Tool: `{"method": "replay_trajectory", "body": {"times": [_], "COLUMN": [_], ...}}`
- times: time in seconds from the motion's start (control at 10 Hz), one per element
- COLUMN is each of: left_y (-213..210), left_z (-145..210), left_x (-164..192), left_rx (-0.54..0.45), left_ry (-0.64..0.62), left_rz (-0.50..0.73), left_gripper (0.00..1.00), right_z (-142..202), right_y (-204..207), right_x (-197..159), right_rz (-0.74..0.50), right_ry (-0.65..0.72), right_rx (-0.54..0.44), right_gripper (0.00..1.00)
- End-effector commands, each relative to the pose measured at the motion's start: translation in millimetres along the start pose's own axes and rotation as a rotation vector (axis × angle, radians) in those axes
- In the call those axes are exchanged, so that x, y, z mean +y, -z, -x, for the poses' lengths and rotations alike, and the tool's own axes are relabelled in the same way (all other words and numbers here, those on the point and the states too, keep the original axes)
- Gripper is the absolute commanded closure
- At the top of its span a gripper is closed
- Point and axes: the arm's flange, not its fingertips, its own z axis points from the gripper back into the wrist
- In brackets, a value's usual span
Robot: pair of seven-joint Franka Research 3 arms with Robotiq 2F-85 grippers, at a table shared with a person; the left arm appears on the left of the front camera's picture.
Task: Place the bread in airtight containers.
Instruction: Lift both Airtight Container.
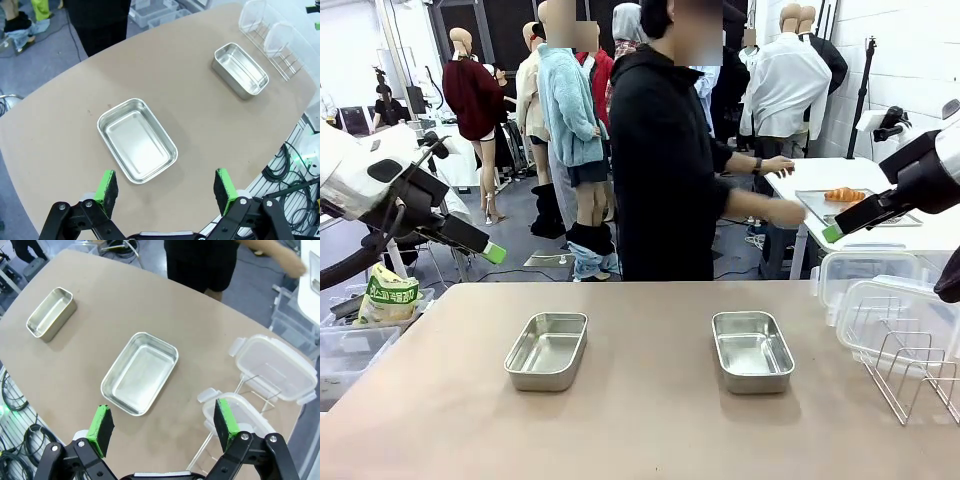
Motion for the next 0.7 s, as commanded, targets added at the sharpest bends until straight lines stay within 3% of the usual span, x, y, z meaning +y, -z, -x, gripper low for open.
{"method": "replay_trajectory", "body": {"times": [0.0,0.6], "left_y": [-2.1,-2.1], "left_z": [1.0,1.0], "left_x": [0.4,0.4], "left_rx": [0.002,0.002], "left_ry": [-0.002,-0.002], "left_rz": [0.005,0.005], "left_gripper": [0.0,0.0], "right_z": [-0.2,-0.2], "right_y": [0.7,0.7], "right_x": [0.6,0.6], "right_rz": [-0.008,-0.008], "right_ry": [-0.001,-0.001], "right_rx": [0.0,0.0], "right_gripper": [0.0,0.0]}}
